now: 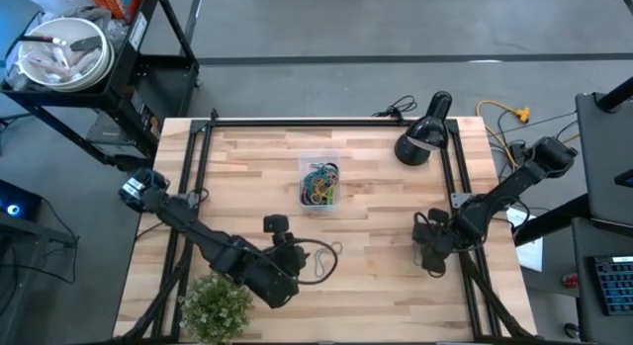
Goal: Pick and place rubber bands into bin
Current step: Put the blue rubber band into the transparent bin
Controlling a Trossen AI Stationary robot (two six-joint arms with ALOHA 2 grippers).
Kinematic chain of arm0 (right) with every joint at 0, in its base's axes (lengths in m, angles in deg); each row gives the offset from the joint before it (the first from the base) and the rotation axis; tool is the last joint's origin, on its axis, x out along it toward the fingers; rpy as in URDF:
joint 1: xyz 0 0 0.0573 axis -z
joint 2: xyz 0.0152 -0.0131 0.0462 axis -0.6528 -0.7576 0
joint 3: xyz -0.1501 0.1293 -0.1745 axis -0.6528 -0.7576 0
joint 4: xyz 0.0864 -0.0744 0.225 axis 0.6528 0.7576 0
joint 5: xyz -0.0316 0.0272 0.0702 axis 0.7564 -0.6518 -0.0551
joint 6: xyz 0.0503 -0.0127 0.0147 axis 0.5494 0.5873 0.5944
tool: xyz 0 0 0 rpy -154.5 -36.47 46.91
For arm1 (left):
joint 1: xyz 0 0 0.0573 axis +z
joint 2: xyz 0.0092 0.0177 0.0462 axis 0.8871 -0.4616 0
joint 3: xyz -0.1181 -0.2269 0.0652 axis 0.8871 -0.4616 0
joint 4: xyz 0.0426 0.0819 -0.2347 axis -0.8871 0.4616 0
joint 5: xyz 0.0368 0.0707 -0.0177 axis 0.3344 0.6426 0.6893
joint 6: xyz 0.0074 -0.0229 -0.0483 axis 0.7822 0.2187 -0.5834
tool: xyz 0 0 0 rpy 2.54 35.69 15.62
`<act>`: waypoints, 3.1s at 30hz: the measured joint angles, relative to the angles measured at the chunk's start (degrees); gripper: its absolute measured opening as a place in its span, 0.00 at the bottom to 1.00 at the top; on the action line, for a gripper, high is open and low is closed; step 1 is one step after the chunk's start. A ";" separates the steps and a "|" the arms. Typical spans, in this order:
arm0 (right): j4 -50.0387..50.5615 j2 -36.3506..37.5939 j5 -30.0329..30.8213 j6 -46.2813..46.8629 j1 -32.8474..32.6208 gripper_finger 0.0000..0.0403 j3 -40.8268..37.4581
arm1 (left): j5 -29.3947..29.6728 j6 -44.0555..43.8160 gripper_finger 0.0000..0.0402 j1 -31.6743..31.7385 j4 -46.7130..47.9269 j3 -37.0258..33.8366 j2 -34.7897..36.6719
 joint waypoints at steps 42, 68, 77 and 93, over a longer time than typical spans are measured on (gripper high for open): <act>-4.82 -0.12 17.91 -34.19 1.52 0.02 19.83 | 0.46 -5.97 0.37 -2.08 -11.93 -14.86 -0.02; -12.91 -10.01 30.44 -64.83 13.33 0.02 33.28 | 1.84 -4.09 0.37 -2.08 -16.65 -17.29 -0.02; -17.78 -19.10 23.17 -74.08 27.16 0.02 40.13 | 1.86 -4.09 0.37 -2.10 -16.96 -17.27 -0.02; -24.71 -34.00 9.19 -80.89 43.32 0.02 47.15 | 1.61 -3.93 0.37 -3.92 -16.43 -17.24 -0.02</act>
